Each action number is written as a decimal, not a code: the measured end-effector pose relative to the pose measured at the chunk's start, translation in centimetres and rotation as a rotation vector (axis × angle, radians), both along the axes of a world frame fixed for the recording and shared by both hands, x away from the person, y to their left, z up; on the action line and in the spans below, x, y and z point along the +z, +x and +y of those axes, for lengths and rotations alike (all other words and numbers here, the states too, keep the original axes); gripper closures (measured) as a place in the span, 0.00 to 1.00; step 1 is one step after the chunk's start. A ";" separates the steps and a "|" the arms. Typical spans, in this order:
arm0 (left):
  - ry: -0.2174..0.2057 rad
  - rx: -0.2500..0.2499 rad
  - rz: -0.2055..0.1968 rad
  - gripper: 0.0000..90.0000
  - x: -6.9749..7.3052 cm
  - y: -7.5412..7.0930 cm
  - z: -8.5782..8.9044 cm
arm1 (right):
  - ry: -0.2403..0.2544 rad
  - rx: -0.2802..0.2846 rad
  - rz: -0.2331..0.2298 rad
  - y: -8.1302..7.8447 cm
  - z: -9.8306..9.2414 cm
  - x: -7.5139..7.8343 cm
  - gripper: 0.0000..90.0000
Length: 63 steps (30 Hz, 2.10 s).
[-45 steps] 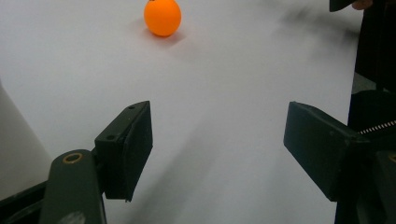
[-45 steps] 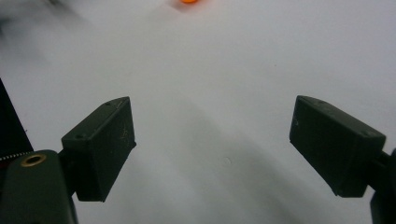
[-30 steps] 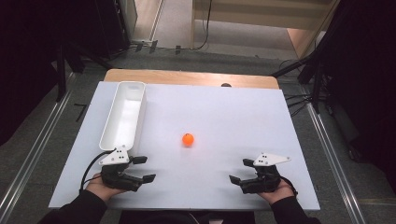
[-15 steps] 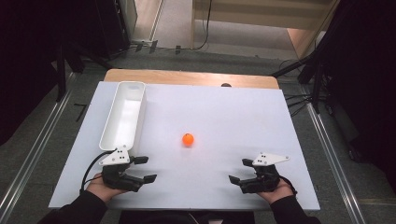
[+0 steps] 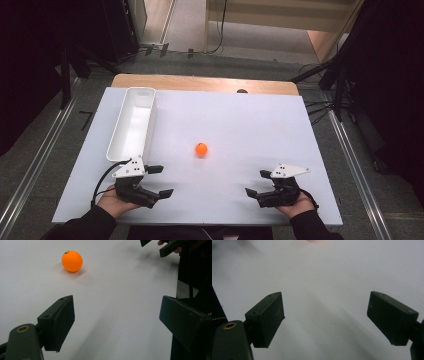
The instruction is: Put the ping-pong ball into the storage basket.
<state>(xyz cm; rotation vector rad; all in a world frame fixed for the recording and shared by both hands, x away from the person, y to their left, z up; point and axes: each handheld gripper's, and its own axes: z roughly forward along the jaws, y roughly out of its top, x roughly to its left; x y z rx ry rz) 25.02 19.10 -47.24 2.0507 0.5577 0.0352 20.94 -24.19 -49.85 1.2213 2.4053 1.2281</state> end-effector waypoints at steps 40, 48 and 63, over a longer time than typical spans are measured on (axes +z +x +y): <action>-0.047 0.055 -0.030 0.04 0.6 0.6 -2.8 | -0.004 -0.003 0.006 0.0 -0.1 -0.1 0.14; -0.032 0.060 -0.046 0.09 0.6 0.9 -3.4 | -0.011 -0.005 0.005 0.0 -0.1 -0.1 0.14; 0.001 0.086 -0.066 0.09 0.9 1.7 -4.2 | -0.011 -0.003 0.004 0.0 -0.1 -0.1 0.14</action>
